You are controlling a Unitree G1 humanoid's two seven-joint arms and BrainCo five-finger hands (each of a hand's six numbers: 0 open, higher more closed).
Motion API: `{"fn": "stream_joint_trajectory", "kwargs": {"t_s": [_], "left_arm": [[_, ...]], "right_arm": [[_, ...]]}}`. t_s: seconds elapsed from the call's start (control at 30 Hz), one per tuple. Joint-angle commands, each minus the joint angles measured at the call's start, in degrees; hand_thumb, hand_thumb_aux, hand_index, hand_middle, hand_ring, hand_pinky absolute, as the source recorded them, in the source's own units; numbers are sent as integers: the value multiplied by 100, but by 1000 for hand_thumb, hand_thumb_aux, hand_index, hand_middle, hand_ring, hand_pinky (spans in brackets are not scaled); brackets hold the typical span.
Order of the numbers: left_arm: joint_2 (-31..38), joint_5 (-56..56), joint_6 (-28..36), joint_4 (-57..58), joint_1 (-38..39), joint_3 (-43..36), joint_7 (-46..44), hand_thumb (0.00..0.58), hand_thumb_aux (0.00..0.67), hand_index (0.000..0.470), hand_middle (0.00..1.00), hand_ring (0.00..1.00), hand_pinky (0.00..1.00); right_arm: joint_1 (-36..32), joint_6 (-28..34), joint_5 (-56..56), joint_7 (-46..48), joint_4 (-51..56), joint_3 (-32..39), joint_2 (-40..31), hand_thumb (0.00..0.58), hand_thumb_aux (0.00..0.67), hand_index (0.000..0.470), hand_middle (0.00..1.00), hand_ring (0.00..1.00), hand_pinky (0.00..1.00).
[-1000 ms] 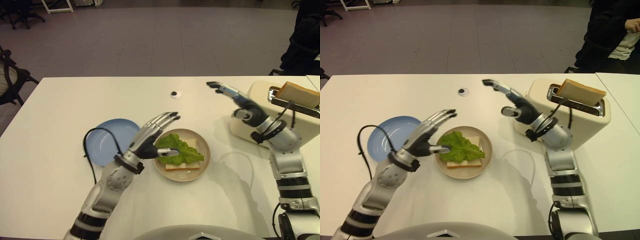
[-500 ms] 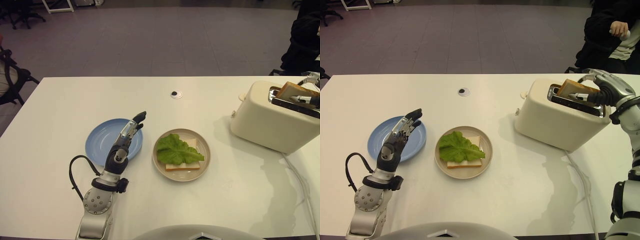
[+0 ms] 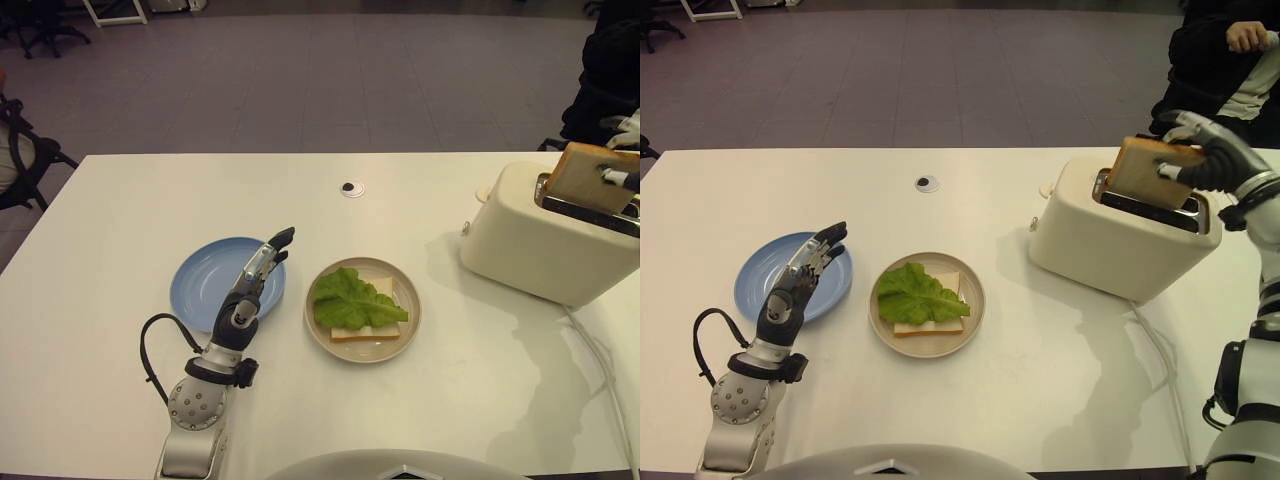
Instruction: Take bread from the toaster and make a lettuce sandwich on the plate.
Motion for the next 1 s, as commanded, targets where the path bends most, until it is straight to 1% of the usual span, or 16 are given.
{"fn": "stream_joint_trajectory", "kwargs": {"t_s": [0.03,0.07,0.1,0.13,0.2,0.27,0.33,0.37,0.43,0.53,0.63,0.7,0.77,0.9,1.0], "left_arm": [[-75,115,-76,88,84,52,17,0,0,0,0,0,0],[-91,130,-91,94,82,52,16,0,0,0,0,0,0],[-104,151,-108,105,79,49,14,0,0,0,0,0,0],[-111,180,-126,121,69,45,9,0,0,0,0,0,0],[-109,226,-148,163,34,39,-12,0,0,0,0,0,0],[-99,228,-162,212,-14,43,-44,0,0,0,0,0,0],[-84,322,-258,244,-10,59,-47,0,0,0,0,0,0],[-67,392,-320,271,-40,51,-56,0,0,0,0,0,0],[-41,569,-471,268,-98,22,-63,0,0,0,0,0,0],[-44,793,-717,211,-156,10,-38,0,0,0,0,0,0],[-27,1116,-939,183,-181,24,24,0,0,0,0,0,0],[-12,1433,-1085,150,-166,22,79,0,0,0,0,0,0],[-4,1783,-1227,106,-156,16,153,0,0,0,0,0,0],[15,2715,-1418,48,-161,-81,308,0,0,0,0,0,0],[130,3851,-1546,85,-181,-273,439,0,0,0,0,0,0]], "right_arm": [[-705,1051,1830,2000,-353,-898,-23,580,670,470,0,0,0],[-768,1442,2293,2491,-572,-1087,-1,580,670,470,0,0,0],[-768,1987,2850,2994,-939,-1280,69,580,670,470,0,0,0],[-645,2583,3385,3416,-1428,-1416,173,580,670,470,0,0,0],[-193,3739,4202,3873,-2477,-1482,393,580,670,470,0,0,0],[409,4622,4696,3923,-3600,-1311,609,580,670,470,0,0,0],[970,5567,4899,3537,-4859,-550,1255,580,670,470,0,0,0],[1139,5932,4918,3290,-5318,-234,1551,580,670,470,0,0,0],[1361,6387,4778,2916,-5818,243,1977,580,670,470,0,0,0],[1576,6616,4221,2535,-6043,892,2454,580,670,470,0,0,0],[1715,6583,3597,2366,-6028,1553,2776,580,670,470,0,0,0],[1818,6385,3121,2346,-5902,1951,2900,580,670,470,0,0,0],[1847,6143,2719,2263,-5720,2149,2978,580,670,470,0,0,0],[1758,5671,2093,2128,-5287,2277,3096,580,670,470,0,0,0],[1703,5350,1735,2035,-4999,2366,3210,580,670,470,0,0,0]]}}
